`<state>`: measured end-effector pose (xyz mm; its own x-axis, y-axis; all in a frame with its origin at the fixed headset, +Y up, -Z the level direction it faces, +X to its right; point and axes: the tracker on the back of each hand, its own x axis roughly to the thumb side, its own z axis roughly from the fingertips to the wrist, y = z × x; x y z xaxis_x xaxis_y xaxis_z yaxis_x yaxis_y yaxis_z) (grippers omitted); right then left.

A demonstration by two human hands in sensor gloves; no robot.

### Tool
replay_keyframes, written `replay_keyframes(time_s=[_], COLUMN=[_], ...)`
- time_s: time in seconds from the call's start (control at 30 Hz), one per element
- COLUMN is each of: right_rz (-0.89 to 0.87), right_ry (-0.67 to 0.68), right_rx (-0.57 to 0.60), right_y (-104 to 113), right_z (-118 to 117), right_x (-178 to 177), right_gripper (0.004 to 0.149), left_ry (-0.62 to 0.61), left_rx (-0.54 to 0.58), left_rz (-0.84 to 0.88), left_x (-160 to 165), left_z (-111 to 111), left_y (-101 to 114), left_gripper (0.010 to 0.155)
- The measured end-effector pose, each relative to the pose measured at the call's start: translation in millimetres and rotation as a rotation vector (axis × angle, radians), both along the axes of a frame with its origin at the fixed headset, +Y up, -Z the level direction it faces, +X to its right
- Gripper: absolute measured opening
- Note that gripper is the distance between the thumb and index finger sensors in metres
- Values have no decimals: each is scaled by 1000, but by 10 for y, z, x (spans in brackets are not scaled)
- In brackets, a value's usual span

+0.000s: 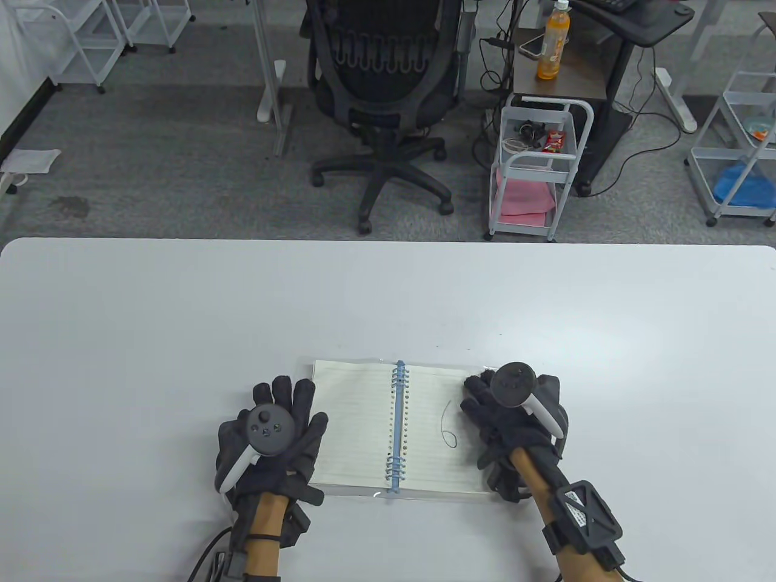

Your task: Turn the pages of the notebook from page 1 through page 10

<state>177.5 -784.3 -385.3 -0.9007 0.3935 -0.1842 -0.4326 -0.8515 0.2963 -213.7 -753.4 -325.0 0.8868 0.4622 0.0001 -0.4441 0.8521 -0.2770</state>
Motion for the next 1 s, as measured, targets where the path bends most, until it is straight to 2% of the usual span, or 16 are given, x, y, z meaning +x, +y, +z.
replay_keyframes(time_s=[0.07, 0.27, 0.63, 0.8, 0.9, 1.0], right_rz=[-15, -22, -12, -218, -433, -662], right_ry=[8, -15, 9, 42, 97, 187], right_rx=[27, -17, 66, 44, -32, -127], right_y=[4, -11, 54, 199, 267, 243], right_z=[-22, -61, -22, 6, 30, 58], right_x=[27, 55, -6, 28, -14, -122], right_gripper=[58, 65, 53, 50, 54, 60], left_ry=[-2, -8, -11, -9, -7, -7], left_rx=[-3, -10, -25, -28, -27, -28], left_rz=[-5, -3, -1, 4, 10, 15], left_x=[6, 16, 29, 25, 20, 18], left_z=[-4, -5, -2, -2, -2, -4], left_y=[-7, -4, -13, -14, -13, -16], left_gripper=[69, 69, 69, 69, 69, 69])
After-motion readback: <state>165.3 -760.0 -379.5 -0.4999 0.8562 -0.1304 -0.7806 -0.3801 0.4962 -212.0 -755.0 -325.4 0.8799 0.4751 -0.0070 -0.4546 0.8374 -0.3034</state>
